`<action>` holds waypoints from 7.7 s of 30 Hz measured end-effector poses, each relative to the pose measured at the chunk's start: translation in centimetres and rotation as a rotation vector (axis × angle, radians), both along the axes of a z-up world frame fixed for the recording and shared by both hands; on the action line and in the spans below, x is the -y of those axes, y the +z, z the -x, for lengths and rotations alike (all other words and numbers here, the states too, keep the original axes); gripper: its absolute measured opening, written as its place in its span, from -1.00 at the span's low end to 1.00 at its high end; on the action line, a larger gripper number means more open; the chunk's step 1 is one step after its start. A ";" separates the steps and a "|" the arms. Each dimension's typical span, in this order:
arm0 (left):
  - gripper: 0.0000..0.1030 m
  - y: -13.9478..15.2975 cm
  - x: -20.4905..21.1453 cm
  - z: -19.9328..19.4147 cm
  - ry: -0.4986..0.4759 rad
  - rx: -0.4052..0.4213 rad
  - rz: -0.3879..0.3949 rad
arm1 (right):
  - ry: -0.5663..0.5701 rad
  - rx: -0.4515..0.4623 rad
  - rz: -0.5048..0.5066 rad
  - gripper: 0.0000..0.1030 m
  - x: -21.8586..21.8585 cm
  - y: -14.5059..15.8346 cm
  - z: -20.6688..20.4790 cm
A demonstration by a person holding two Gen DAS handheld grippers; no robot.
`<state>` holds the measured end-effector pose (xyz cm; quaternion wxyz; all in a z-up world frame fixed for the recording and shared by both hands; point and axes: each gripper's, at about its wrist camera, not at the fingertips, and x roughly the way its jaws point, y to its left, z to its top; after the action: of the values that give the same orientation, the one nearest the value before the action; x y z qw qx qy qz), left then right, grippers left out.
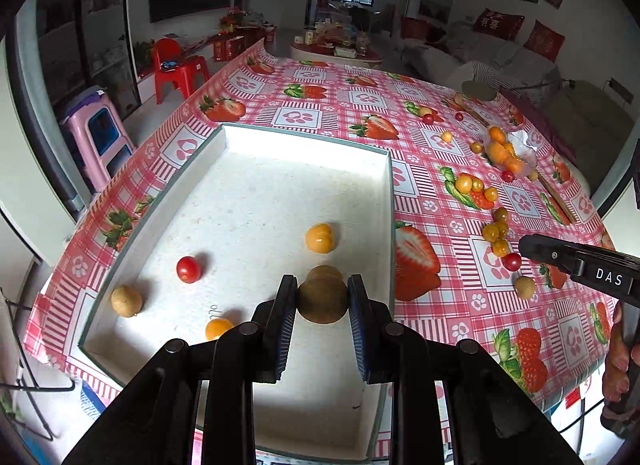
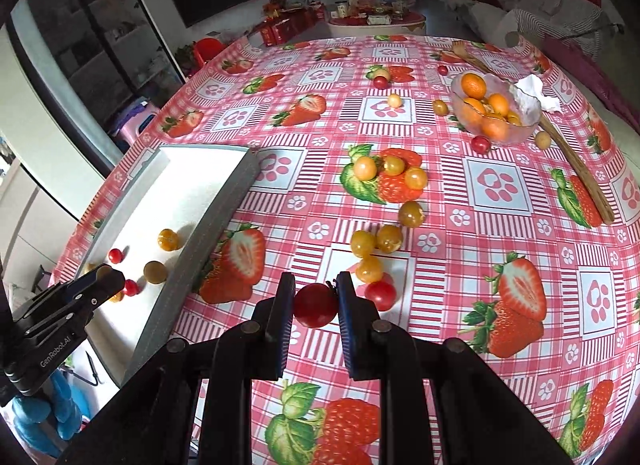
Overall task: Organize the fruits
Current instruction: 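Carry both fruits into the white tray and open both grippers, then move both grippers back to the fruit pile, then grasp a brown kiwi with the right gripper while the left grasps a yellow tomato, then carry both fruits into the white tray and open both grippers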
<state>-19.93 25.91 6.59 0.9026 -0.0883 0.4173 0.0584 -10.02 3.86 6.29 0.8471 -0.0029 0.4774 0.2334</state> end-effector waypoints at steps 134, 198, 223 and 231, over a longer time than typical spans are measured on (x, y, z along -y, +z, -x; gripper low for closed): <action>-0.24 -5.2 17.9 -15.5 -0.409 -0.142 -0.106 | -0.155 0.067 0.094 -0.47 5.1 -5.7 1.6; -0.56 -4.0 -4.5 0.8 0.059 -0.044 -0.003 | 0.117 -0.008 0.008 -0.47 -10.8 -0.5 0.6; -0.55 -4.8 -3.5 -0.1 0.094 -0.095 -0.088 | 0.172 -0.032 0.180 -0.46 -19.6 -5.0 -5.4; -0.46 -4.8 -3.4 -0.4 0.094 -0.106 -0.090 | 0.199 -0.032 0.169 0.04 -19.7 -4.7 -4.6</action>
<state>-19.55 29.35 1.78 0.8785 -0.0640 0.4569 0.1238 -5.38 23.61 1.63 0.8088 -0.1179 0.5062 0.2751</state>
